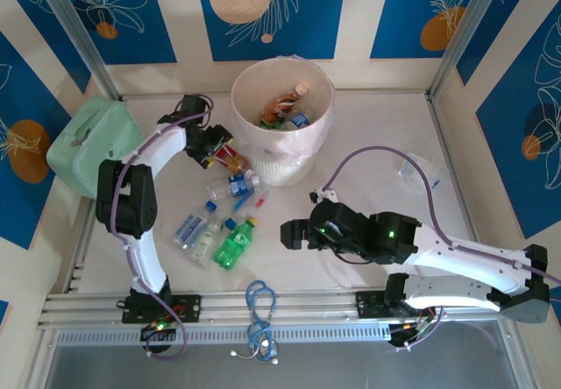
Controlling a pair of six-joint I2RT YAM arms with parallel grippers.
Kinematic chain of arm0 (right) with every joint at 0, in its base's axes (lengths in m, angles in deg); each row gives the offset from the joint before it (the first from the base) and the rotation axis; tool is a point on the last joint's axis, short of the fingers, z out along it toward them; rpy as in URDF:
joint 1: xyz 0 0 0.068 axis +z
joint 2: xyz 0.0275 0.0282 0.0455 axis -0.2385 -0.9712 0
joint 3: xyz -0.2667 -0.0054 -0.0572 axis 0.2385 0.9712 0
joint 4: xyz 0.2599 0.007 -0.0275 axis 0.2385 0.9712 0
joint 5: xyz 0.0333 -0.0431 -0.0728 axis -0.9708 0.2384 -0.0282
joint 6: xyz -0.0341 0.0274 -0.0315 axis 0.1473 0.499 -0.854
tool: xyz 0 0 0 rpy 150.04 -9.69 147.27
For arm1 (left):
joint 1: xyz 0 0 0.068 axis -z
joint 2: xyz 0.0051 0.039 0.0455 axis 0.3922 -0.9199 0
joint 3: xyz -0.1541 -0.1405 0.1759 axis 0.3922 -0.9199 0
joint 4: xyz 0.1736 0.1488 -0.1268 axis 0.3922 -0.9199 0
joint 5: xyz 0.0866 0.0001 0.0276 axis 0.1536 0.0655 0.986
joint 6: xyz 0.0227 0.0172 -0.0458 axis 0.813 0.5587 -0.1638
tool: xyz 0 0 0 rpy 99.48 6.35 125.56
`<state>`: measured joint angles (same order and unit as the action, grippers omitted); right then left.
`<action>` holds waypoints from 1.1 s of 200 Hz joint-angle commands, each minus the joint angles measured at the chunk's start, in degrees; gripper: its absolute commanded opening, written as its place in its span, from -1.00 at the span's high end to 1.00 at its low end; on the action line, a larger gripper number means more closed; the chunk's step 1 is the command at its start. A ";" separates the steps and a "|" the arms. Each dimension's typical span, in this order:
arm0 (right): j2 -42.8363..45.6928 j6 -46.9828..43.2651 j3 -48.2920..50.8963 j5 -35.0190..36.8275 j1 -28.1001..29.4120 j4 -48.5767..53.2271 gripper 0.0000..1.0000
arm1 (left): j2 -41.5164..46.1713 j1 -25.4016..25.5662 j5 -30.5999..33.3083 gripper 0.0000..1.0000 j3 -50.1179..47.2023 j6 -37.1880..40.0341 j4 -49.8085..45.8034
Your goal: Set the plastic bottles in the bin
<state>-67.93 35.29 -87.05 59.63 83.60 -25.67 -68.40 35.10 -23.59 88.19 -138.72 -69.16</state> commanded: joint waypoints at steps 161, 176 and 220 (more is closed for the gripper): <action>-0.13 -0.48 -2.87 0.00 -0.44 1.14 -0.97 | -8.89 2.21 3.70 -0.36 3.88 -0.18 -2.39; -0.13 -0.26 -2.71 -0.08 -0.38 0.95 -0.97 | -8.90 2.15 4.22 -0.36 3.72 0.20 -2.84; -0.13 0.36 -2.08 0.38 0.16 0.51 -0.95 | -7.90 2.01 4.85 -0.19 2.74 1.33 -2.97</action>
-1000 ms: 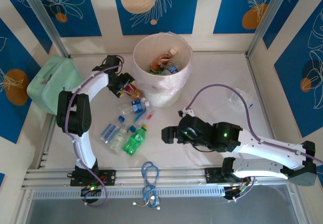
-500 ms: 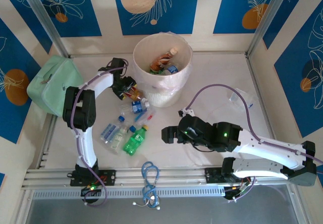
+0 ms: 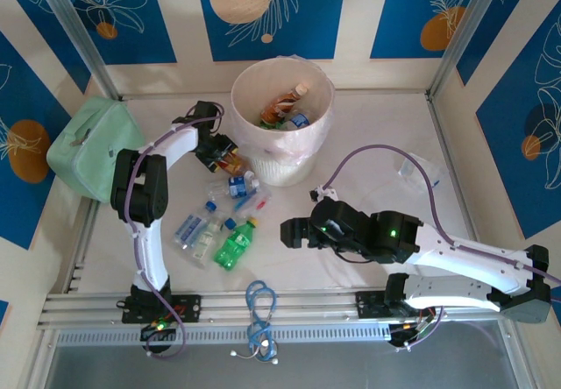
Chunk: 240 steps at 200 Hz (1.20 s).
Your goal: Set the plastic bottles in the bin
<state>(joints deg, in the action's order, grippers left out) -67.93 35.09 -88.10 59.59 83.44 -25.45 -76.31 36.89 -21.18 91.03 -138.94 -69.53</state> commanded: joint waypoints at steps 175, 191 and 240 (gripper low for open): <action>-6.45 -2.39 -18.26 -2.53 0.49 0.93 -0.89 | 35.80 -5.72 2.09 -0.01 -12.07 4.72 -1.96; -8.19 -3.37 -21.14 -4.80 -0.74 0.58 -0.89 | 39.97 -5.77 1.94 -0.01 -12.24 4.99 -2.83; -8.69 -5.23 -24.97 -5.61 -2.88 2.38 -0.89 | 45.79 -5.75 -1.62 0.00 -4.59 3.43 -4.24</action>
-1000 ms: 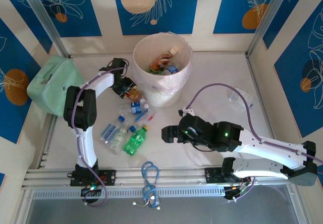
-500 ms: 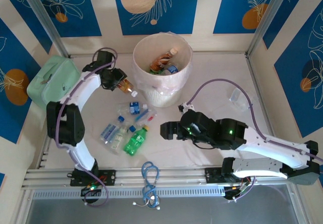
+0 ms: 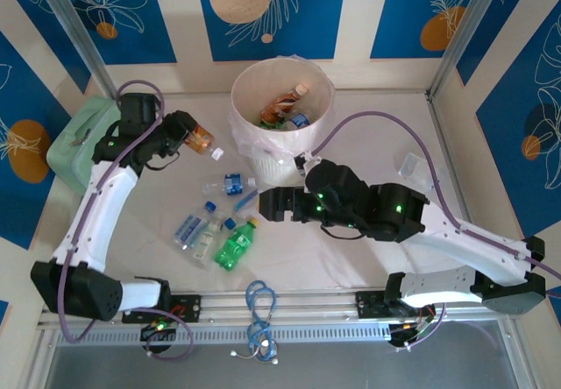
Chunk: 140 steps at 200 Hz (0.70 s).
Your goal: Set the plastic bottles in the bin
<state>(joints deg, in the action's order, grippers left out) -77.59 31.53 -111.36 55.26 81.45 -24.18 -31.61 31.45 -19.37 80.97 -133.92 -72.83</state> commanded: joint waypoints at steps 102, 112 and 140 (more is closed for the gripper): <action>6.67 5.63 5.14 2.92 0.13 7.12 -0.83 | -26.46 10.84 -6.47 0.02 48.26 -1.58 -5.96; 6.14 6.43 5.34 3.37 0.58 7.81 -0.83 | -29.89 12.14 -6.32 0.03 51.66 -1.29 -7.58; 5.14 7.60 6.14 3.91 1.74 8.11 -0.82 | -37.80 14.18 -5.24 0.05 58.42 0.08 -11.38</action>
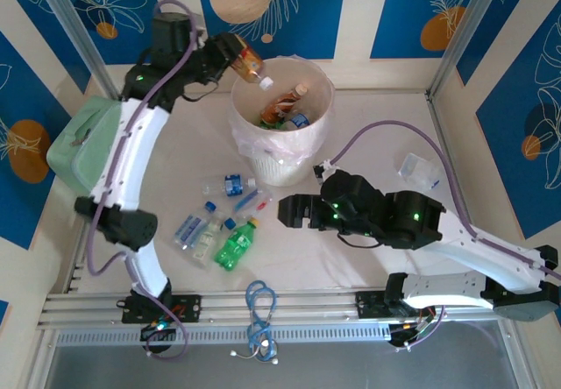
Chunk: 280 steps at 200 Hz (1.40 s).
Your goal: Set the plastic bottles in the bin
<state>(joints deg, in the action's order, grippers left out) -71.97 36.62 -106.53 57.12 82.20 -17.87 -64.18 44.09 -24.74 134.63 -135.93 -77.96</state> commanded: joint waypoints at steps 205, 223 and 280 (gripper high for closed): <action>-5.63 0.25 -0.20 1.38 0.43 2.08 -0.84 | 41.11 -4.27 19.69 -0.73 -53.20 15.80 -9.93; -6.44 -0.29 -0.47 1.01 0.16 1.65 -0.84 | 45.68 -4.37 21.07 -0.73 -61.60 17.52 -12.80; -6.56 0.34 1.57 0.00 -0.42 -0.40 -0.85 | 52.98 -4.38 20.80 -0.81 -80.86 19.49 -15.88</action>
<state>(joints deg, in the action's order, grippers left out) -78.75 36.97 -105.15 57.93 82.24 -16.91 -12.58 40.02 -4.53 57.06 -118.59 -91.89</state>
